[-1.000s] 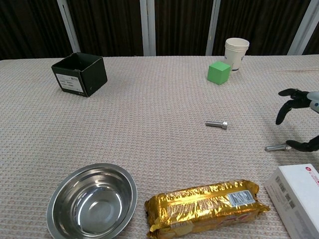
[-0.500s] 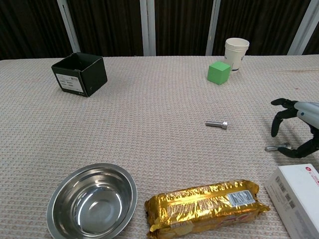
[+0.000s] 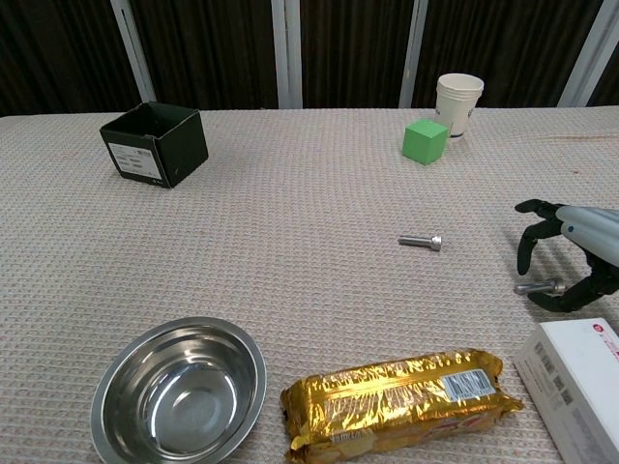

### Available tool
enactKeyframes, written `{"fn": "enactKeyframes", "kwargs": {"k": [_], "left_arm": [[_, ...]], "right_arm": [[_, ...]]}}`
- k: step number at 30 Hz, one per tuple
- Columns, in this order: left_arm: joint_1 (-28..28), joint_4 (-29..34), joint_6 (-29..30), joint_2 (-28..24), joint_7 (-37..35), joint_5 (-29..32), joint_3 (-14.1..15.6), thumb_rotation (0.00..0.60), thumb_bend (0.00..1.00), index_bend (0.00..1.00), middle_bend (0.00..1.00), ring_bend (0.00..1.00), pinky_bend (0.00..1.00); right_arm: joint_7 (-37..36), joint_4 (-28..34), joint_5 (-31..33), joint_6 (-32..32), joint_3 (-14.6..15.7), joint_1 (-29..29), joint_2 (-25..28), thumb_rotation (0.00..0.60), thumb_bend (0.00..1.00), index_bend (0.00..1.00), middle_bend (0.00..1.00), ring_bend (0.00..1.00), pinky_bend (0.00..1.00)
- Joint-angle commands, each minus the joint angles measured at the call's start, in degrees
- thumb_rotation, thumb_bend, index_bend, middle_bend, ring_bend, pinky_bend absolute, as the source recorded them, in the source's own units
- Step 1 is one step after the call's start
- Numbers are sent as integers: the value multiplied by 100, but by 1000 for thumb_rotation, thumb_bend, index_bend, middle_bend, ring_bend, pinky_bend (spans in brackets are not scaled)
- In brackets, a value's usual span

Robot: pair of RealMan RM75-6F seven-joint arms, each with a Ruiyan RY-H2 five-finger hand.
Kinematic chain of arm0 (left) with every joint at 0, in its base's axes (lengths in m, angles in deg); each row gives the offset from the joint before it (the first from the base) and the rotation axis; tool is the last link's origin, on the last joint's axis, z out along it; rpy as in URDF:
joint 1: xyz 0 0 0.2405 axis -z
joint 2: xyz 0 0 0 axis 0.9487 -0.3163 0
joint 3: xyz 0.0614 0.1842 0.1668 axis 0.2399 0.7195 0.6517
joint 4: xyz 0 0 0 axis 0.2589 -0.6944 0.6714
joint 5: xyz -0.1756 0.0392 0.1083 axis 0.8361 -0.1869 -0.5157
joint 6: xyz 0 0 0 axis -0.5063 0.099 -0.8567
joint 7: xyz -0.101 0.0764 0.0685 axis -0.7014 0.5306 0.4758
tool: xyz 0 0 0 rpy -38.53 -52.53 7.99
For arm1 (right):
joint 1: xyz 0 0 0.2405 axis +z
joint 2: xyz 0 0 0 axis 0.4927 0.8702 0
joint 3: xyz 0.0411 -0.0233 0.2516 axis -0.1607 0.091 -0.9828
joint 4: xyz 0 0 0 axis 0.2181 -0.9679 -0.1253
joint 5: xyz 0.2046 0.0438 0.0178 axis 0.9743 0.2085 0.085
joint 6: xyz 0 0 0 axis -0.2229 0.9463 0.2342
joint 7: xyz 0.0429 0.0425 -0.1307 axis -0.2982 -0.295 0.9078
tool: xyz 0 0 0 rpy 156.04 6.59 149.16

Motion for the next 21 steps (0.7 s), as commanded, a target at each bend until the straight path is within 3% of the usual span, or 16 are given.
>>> {"fn": "enactKeyframes", "kwargs": {"k": [1, 21], "left_arm": [[0, -1, 1, 2, 3, -1, -1, 600, 43, 147, 111, 10, 9], [27, 5, -45, 27, 92, 39, -10, 600, 43, 158, 111, 10, 9]], "right_arm": [[7, -34, 20, -15, 6, 18, -14, 600, 325, 515, 0, 0, 24], [-12, -277, 179, -103, 2, 147, -136, 600, 342, 543, 1, 0, 23]]}}
